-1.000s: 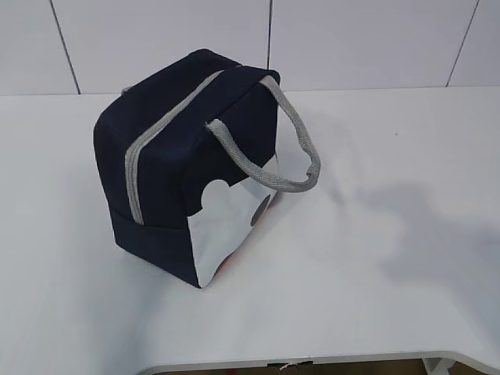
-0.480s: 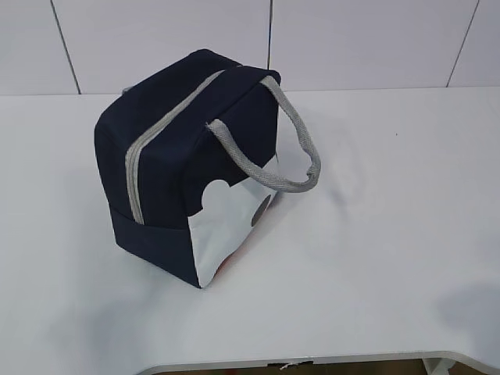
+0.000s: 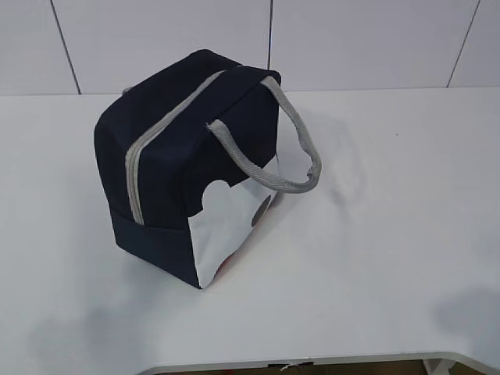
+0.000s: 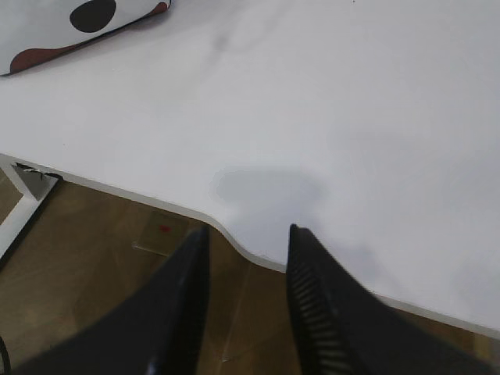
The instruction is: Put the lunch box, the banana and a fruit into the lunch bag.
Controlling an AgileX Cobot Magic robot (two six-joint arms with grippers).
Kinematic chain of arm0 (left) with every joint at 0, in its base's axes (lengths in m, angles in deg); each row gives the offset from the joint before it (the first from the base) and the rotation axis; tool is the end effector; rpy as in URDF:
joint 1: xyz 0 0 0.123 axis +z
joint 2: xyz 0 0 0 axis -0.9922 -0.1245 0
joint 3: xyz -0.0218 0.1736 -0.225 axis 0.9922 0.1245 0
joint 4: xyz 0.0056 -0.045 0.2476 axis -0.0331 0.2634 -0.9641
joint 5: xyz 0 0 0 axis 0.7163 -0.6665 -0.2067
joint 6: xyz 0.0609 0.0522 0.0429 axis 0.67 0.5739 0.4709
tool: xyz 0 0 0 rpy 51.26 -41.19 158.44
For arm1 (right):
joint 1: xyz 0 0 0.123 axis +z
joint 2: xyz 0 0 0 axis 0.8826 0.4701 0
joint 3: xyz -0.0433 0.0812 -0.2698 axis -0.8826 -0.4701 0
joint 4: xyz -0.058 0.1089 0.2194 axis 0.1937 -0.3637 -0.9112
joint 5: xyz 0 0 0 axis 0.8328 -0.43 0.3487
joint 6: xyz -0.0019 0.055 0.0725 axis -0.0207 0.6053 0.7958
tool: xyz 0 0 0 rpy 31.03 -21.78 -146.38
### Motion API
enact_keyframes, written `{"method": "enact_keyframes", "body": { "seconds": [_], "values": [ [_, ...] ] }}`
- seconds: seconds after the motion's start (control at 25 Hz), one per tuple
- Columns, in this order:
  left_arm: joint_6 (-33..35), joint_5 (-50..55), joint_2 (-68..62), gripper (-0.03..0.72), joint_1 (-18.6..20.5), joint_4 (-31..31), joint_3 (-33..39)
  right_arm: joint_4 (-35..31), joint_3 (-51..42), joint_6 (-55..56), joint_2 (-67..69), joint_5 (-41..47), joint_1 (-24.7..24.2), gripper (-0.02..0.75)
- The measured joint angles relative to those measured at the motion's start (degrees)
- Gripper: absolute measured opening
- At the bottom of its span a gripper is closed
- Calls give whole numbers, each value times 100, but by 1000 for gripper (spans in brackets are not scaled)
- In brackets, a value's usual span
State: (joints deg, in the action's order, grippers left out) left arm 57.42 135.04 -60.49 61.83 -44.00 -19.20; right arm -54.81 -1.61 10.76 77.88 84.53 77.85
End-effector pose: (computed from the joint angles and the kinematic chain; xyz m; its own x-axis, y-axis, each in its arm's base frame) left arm -0.0099 -0.0071 0.2746 -0.4816 0.1669 -0.8603 0.4378 0.8962 -0.0712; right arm -0.0106 -0.0075 0.2703 -0.4649 -0.2682 -0.8438 -0.2976 0.9449 -0.1363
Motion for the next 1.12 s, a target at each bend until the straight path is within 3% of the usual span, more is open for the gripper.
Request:
{"method": "enact_keyframes", "body": {
  "seconds": [0.36, 0.48, 0.6, 0.72, 1.12],
  "values": [
    [0, -12, 0, 274, 78, -120, 0, 10, 0, 0, 0, -37, -86, 296],
    [0, -22, 0, 272, 557, -143, 0, 10, 0, 0, 0, -37, -555, 296],
    [0, -22, 0, 259, 1313, -143, 0, 10, 0, 0, 0, -42, -1212, 296],
    [0, -22, 0, 247, 1861, -146, 0, 10, 0, 0, 0, -51, -1539, 296],
    [0, -22, 0, 244, 1932, -146, 0, 20, 0, 0, 0, -51, -1565, 296]
  ]
}}
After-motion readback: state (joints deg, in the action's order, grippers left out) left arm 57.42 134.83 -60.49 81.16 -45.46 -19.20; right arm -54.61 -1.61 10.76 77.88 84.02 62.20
